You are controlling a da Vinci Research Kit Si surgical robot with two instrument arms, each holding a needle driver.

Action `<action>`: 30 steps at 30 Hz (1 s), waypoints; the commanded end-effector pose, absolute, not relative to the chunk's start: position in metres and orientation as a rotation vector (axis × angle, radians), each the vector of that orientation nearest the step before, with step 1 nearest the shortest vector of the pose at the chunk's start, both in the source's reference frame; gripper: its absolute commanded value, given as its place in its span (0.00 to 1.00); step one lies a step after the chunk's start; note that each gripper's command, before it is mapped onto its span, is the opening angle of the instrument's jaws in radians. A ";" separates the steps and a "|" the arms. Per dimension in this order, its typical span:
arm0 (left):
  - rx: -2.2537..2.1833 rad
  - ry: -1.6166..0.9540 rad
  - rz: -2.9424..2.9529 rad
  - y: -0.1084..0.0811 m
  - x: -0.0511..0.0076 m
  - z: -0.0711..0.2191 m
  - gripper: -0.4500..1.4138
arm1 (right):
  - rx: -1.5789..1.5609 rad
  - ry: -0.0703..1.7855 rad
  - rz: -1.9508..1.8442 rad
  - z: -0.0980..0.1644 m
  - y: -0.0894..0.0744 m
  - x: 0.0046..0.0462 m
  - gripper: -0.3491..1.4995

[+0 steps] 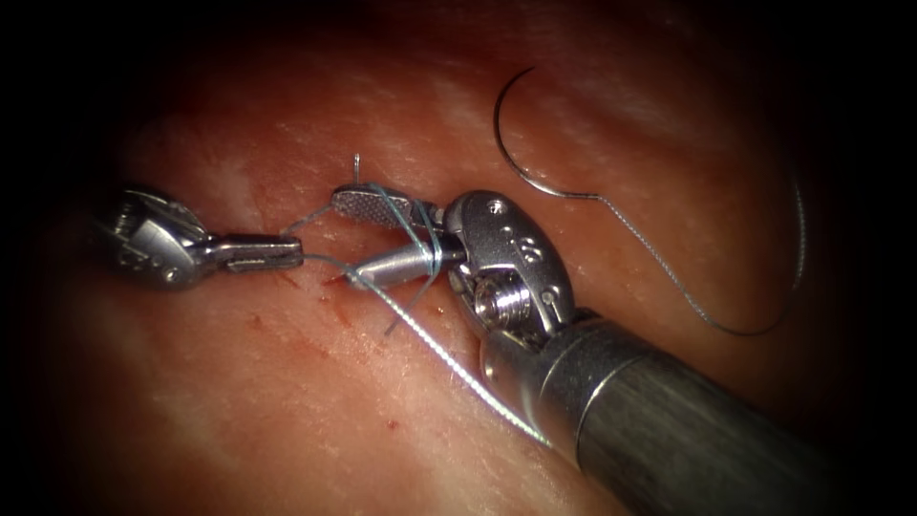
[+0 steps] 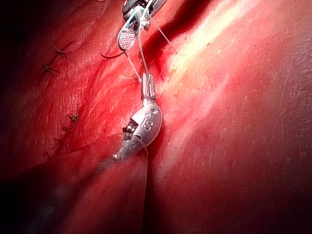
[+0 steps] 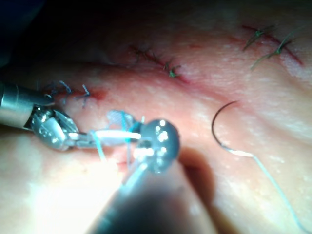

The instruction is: Wound Closure

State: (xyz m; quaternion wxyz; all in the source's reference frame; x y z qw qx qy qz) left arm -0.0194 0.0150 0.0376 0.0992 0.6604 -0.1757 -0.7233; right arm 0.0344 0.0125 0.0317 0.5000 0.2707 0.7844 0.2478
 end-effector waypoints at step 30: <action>2.009 -0.372 -2.081 0.012 -0.0254 0.039 0.00 | 0.656 1.901 0.566 0.031 0.013 0.0359 0.61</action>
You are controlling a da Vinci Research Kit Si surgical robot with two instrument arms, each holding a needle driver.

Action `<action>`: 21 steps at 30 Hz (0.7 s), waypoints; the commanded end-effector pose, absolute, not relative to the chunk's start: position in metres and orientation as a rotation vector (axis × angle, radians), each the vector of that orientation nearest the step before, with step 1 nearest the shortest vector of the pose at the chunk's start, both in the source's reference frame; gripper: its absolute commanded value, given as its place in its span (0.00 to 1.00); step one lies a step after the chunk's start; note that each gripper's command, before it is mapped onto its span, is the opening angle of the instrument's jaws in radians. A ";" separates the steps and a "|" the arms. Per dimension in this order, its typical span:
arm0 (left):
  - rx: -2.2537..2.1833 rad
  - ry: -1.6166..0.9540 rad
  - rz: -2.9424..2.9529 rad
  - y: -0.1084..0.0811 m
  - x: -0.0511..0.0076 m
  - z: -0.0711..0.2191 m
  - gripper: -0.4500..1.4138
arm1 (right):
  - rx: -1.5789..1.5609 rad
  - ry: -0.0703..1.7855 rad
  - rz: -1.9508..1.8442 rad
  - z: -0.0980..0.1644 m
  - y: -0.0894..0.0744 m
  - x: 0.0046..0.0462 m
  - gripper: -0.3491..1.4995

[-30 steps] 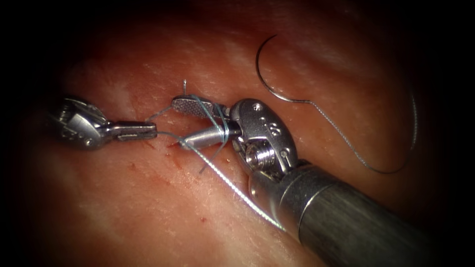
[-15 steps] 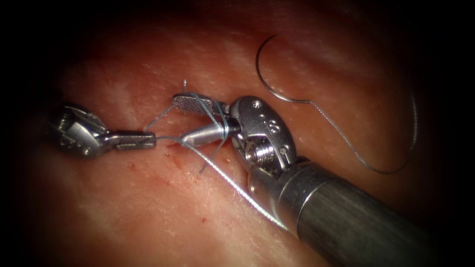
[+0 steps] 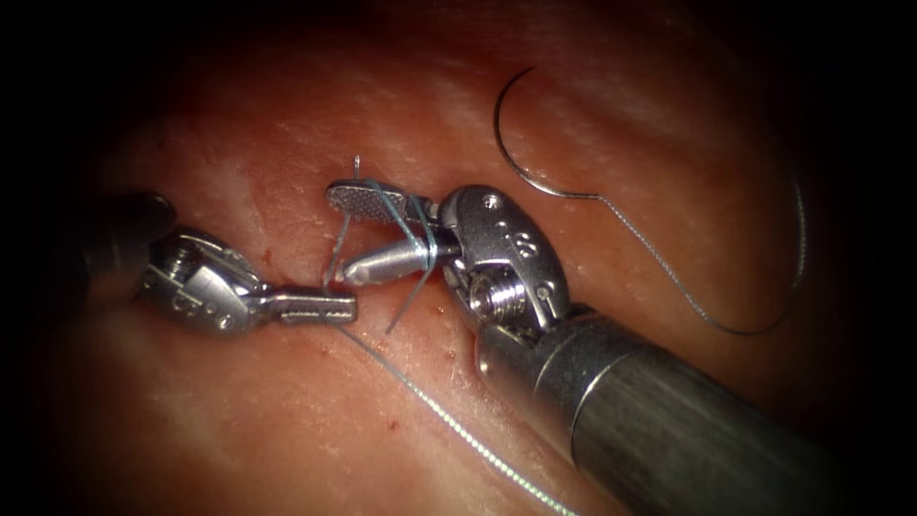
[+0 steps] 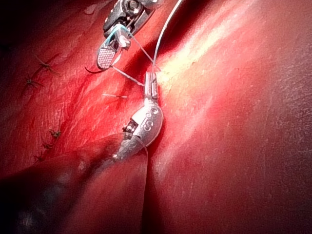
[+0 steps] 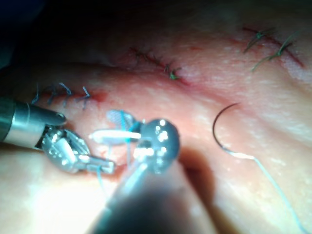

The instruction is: Wound Closure

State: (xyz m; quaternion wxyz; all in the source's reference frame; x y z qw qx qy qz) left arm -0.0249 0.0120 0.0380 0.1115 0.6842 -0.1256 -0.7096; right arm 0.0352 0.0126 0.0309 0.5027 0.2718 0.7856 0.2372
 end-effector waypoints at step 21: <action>2.021 -0.347 -2.076 0.012 -0.0261 0.038 0.00 | 0.391 1.499 0.850 0.038 0.013 0.0366 0.62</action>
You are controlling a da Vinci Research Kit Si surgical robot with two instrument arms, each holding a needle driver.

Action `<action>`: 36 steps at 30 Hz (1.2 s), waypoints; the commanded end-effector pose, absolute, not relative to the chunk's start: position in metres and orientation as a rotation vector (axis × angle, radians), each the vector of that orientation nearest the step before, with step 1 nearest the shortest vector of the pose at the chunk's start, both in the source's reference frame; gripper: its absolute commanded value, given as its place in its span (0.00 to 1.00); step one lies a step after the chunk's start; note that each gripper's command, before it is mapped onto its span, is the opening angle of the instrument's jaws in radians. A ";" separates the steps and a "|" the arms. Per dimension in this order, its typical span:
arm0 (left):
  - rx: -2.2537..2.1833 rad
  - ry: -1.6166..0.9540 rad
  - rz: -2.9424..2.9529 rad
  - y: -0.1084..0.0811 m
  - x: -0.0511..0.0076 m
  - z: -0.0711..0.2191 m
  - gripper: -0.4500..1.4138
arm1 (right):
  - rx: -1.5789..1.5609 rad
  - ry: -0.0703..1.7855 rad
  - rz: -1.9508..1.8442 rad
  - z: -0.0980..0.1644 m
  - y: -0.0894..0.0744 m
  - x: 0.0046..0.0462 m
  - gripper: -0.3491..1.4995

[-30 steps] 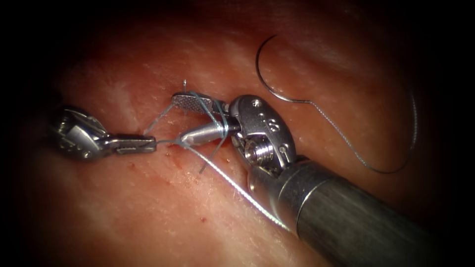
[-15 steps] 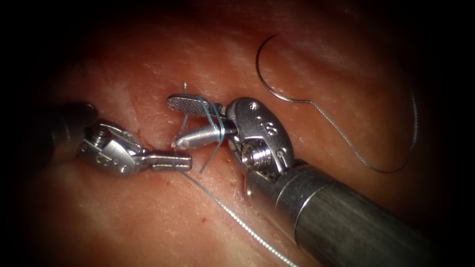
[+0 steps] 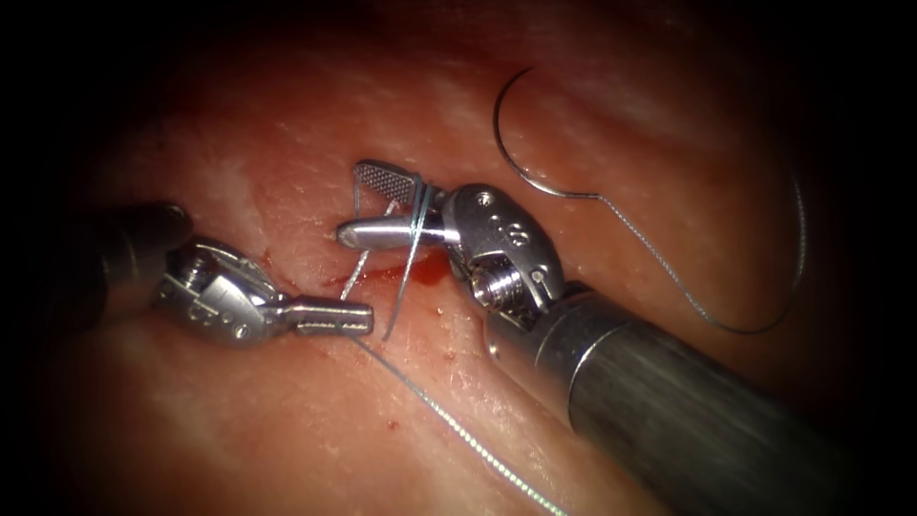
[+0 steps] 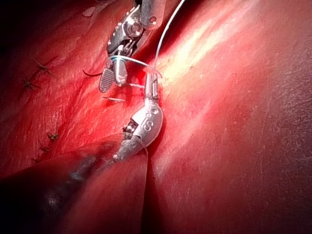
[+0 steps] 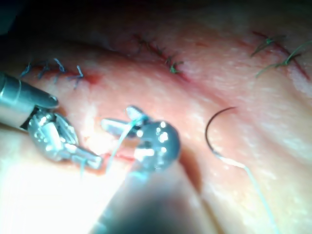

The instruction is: Wound Closure

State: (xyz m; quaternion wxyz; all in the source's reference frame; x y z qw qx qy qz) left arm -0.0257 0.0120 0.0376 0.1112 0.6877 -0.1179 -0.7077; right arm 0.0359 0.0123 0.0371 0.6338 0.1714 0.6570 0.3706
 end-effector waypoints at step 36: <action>1.996 -0.361 -2.135 0.014 -0.0234 0.037 0.00 | 0.385 1.355 0.923 0.041 0.012 0.0387 0.00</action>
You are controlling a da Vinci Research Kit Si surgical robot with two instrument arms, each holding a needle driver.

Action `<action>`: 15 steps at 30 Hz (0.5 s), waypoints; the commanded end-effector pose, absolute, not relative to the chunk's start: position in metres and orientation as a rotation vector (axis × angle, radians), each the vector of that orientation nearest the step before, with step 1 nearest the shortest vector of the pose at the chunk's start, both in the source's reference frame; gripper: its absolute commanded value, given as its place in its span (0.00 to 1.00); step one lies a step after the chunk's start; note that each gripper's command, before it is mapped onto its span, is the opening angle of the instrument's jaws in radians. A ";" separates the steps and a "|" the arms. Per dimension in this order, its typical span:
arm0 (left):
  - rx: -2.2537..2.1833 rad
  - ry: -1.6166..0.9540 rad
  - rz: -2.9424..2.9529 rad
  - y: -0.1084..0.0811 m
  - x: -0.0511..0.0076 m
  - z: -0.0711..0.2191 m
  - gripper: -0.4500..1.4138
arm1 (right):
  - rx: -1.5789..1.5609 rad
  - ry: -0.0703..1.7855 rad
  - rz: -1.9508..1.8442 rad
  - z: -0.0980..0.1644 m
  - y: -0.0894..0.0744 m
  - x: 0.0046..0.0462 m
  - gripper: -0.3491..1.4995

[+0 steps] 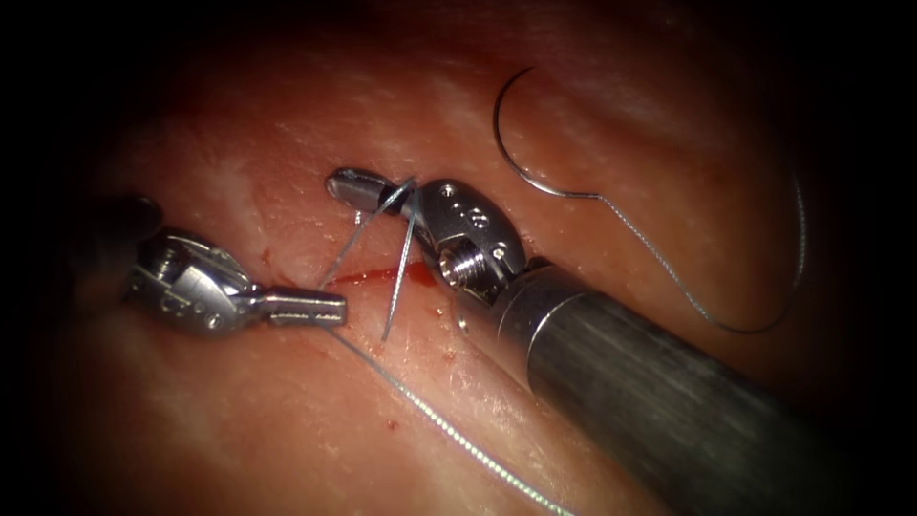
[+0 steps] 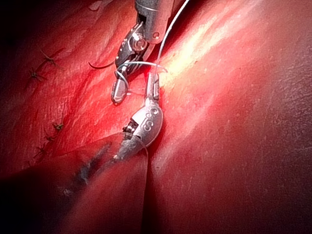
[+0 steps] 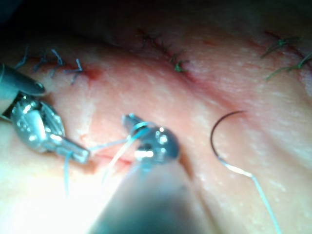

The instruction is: Wound Closure

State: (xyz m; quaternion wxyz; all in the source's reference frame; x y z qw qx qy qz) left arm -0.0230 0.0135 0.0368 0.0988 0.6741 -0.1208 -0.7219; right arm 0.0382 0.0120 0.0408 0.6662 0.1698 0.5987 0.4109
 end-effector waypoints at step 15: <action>1.948 -0.357 -2.318 0.022 -0.0191 0.037 0.00 | 0.286 1.405 0.831 0.037 0.007 0.0376 0.00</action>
